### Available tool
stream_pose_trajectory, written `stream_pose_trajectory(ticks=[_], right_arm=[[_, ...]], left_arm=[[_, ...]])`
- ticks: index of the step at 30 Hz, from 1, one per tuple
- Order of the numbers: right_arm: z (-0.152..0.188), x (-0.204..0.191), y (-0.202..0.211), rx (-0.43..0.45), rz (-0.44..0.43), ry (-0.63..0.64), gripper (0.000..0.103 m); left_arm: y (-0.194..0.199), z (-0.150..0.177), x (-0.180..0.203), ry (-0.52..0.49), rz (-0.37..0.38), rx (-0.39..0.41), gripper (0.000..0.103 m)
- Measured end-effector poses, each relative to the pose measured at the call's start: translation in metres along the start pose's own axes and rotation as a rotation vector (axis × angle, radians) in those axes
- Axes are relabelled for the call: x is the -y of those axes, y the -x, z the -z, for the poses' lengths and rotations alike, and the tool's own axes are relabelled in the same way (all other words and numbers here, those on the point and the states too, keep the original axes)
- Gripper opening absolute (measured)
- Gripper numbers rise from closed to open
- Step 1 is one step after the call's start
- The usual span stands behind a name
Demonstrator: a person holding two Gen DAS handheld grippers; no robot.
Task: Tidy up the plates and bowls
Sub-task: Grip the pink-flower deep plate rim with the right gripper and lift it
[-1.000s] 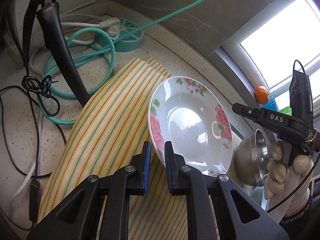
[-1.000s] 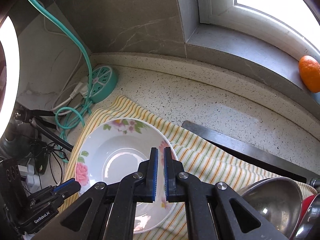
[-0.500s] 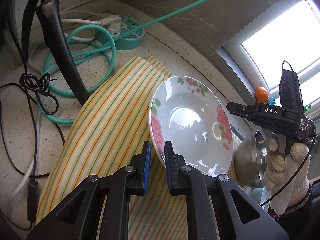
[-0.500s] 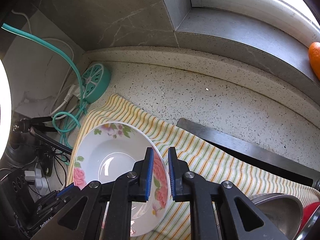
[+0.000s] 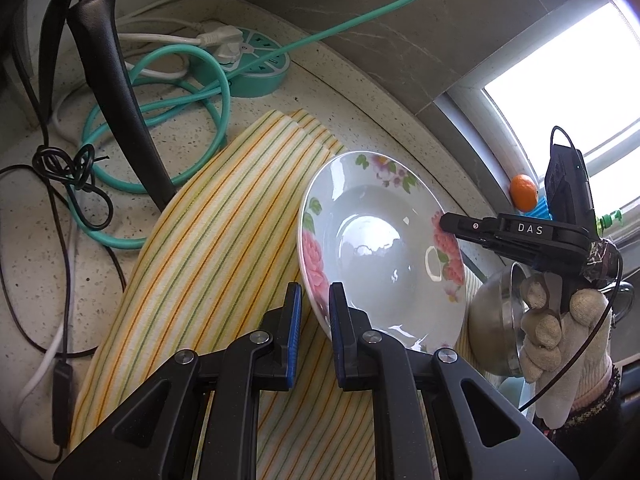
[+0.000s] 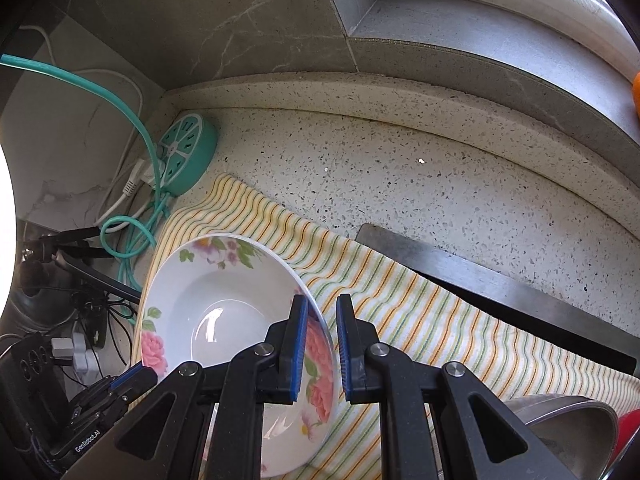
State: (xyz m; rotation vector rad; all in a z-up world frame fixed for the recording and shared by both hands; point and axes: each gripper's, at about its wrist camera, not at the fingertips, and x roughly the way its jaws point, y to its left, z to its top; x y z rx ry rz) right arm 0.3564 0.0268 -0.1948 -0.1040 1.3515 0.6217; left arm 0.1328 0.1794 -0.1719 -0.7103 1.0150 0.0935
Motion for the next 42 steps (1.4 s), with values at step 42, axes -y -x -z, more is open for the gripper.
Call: stream_pose_trajectory(ticks=[42], right_arm=[[0.087,-0.057,-0.005,-0.083,-0.111,-0.005,0.013]], left_arm=[[0.054,0.024,-0.062,0.064,-0.075,0.032,0.012]])
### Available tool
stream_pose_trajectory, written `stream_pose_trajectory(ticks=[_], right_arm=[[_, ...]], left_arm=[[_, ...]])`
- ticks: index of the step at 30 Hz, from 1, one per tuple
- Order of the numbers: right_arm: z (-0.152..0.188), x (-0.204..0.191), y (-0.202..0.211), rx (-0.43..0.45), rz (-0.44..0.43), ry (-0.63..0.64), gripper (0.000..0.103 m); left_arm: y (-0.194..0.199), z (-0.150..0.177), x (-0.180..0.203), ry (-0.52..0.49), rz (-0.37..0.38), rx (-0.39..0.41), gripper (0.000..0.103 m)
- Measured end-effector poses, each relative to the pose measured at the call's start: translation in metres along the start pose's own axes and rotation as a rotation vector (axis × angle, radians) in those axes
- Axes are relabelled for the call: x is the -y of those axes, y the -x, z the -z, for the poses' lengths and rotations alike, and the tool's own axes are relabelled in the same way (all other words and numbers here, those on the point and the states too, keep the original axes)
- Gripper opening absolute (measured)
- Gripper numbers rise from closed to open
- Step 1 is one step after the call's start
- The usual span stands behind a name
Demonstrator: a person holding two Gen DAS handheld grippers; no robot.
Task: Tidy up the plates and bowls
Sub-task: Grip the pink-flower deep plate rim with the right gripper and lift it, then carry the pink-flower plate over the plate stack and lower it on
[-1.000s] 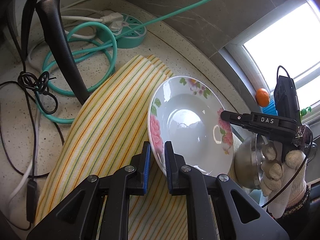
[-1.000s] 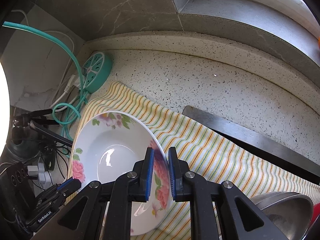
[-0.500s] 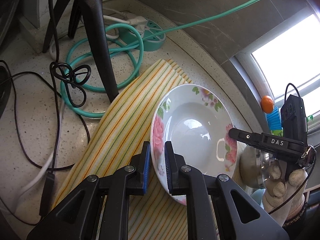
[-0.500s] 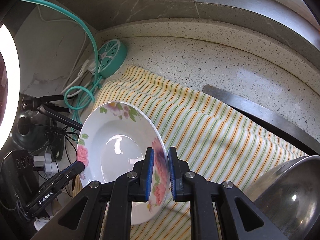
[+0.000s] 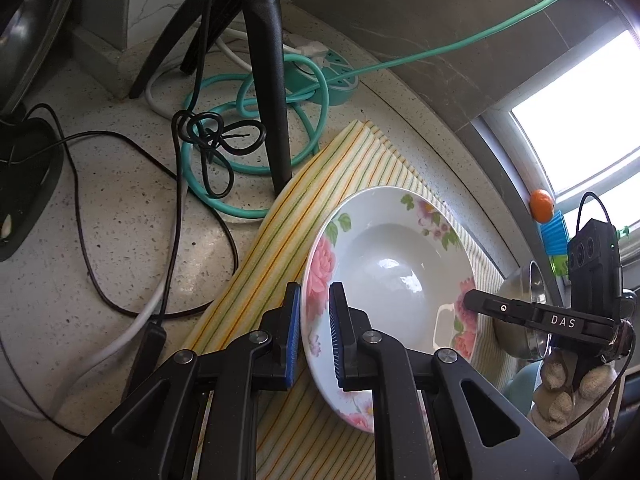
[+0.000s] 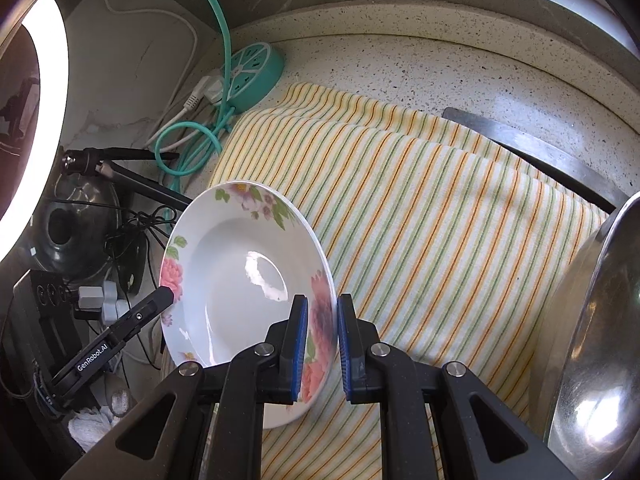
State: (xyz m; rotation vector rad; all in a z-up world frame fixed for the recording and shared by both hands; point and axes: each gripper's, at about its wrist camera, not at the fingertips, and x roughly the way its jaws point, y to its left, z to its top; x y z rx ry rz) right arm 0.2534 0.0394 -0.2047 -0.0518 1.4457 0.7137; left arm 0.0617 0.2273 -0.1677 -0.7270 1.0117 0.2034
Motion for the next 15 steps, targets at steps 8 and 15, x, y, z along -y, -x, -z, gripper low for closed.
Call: stream_pose_trajectory(ticks=[8,15], right_arm=[[0.021,-0.012,-0.001,0.009,-0.004,-0.008,0.013],[0.041,-0.014,0.003,0.024,-0.012,-0.035,0.014]], left_arm=[[0.009,0.013,-0.01,0.003,-0.003,-0.012,0.012],[0.02,0.023,-0.016,0.001,0.008,-0.01,0.012]])
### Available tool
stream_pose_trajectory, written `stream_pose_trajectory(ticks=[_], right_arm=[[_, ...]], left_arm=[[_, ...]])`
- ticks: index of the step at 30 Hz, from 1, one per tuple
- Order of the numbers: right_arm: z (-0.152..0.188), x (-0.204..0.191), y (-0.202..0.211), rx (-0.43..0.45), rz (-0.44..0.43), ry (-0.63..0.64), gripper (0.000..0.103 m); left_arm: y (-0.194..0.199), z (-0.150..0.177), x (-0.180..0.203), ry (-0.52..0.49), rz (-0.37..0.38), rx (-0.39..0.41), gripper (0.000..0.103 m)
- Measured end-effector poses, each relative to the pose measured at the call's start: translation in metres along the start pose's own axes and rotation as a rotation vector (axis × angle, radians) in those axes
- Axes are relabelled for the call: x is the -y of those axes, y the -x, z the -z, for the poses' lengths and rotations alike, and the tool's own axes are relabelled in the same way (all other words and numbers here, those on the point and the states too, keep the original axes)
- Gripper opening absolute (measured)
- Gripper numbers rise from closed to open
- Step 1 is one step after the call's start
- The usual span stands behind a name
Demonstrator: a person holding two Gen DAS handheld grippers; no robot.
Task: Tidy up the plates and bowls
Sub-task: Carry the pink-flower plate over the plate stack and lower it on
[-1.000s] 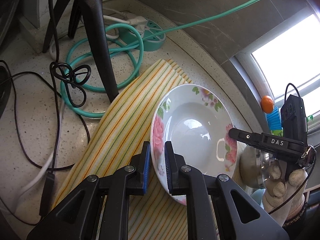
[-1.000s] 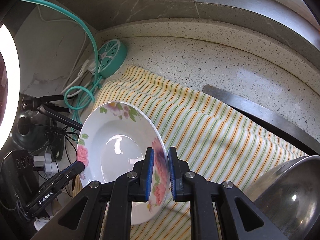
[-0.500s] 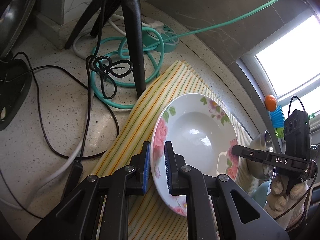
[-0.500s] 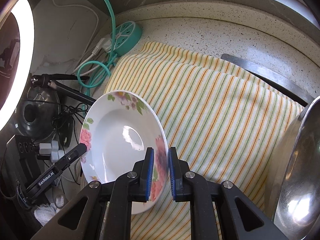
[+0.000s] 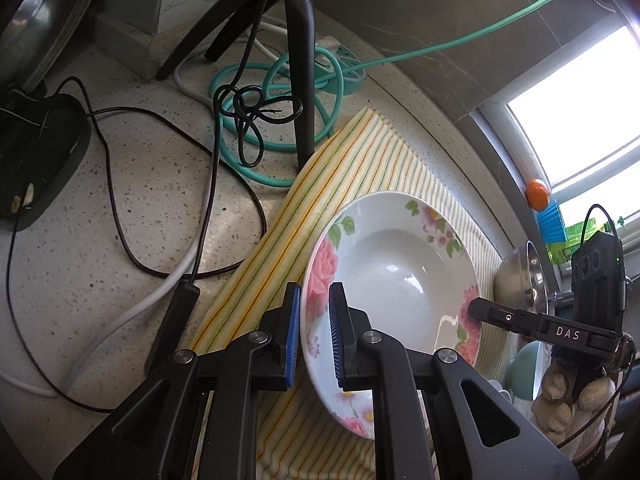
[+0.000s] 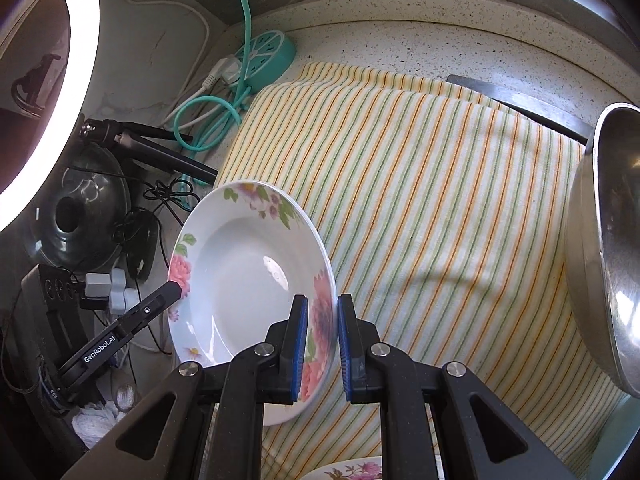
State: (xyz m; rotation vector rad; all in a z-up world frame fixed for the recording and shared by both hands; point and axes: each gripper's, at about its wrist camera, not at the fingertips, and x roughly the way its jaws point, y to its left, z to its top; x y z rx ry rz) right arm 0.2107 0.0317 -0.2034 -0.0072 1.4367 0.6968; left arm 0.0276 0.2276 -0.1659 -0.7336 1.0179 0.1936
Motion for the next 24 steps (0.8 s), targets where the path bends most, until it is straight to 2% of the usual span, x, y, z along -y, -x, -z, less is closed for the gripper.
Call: stream_pose_trajectory(ticks=[10,24], right_arm=[[0.021,-0.005,0.018,0.034,-0.018,-0.017,0.014],[0.06,0.021,0.068,0.104,-0.019,-0.078,0.014]], left_arm=[[0.02,0.013,0.001,-0.017,0.017,0.01,0.012],[0.038,0.029,0.047,-0.107,0.093,0.008,0.012]])
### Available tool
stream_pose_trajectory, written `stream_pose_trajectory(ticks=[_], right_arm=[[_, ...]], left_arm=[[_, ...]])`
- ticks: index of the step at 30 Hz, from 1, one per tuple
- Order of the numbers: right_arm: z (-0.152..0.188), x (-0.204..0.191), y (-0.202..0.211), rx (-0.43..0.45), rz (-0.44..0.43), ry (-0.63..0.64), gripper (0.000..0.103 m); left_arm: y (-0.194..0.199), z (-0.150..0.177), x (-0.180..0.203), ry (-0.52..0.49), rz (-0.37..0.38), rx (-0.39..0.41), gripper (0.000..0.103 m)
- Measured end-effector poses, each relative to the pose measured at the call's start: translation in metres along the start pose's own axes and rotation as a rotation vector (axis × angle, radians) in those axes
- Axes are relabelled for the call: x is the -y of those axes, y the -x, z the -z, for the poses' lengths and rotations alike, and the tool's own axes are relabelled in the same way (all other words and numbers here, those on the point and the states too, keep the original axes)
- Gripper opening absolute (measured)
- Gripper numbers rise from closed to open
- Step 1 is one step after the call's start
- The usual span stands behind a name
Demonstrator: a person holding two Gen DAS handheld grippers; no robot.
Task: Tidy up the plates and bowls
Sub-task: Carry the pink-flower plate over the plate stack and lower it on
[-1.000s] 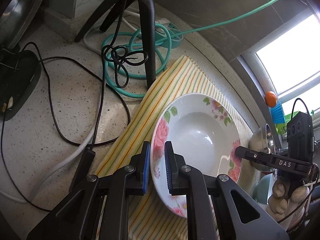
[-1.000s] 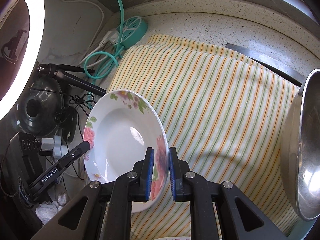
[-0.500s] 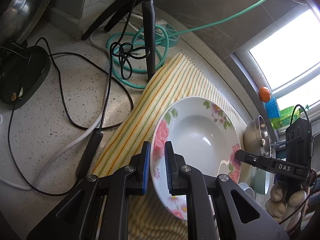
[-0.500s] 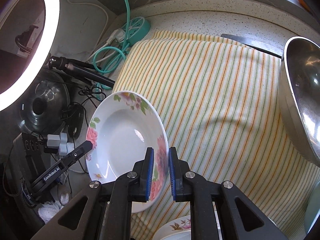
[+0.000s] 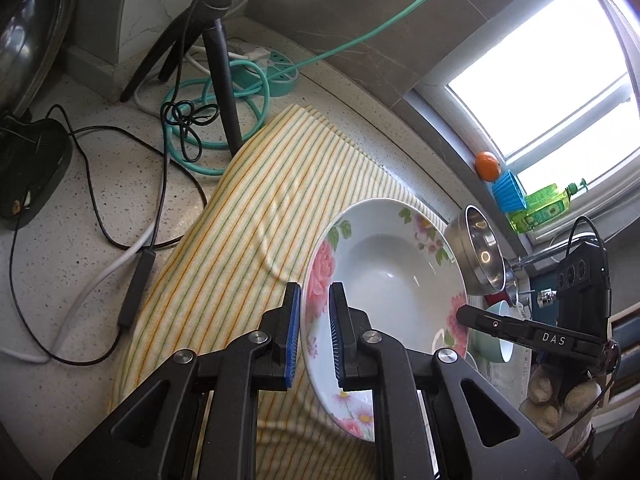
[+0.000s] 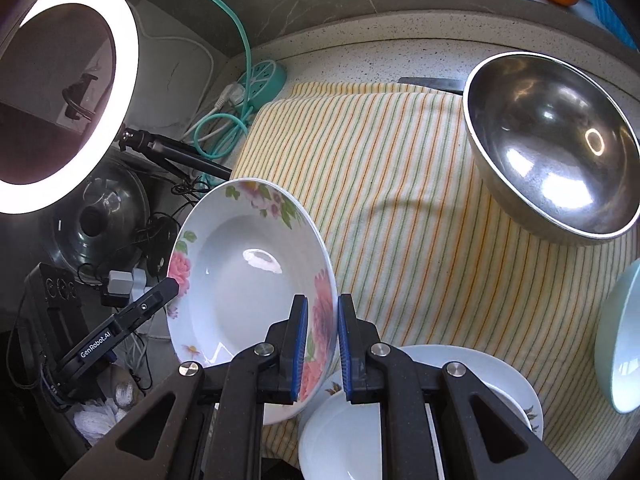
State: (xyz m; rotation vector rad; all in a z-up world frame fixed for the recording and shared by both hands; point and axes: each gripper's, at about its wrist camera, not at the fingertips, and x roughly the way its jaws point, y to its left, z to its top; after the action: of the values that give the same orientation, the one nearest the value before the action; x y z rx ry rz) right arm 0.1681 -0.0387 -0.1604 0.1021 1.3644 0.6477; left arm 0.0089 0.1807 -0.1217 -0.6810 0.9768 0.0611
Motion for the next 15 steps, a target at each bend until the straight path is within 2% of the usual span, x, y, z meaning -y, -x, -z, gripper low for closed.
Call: stream_pose_trajectory(ticks=[15], right_arm=[[0.038,0.031,0.039,0.058,0.014,-0.08,0.014]], left_arm=[[-0.005,0.021,0.041,-0.082,0.05,-0.049,0.012]])
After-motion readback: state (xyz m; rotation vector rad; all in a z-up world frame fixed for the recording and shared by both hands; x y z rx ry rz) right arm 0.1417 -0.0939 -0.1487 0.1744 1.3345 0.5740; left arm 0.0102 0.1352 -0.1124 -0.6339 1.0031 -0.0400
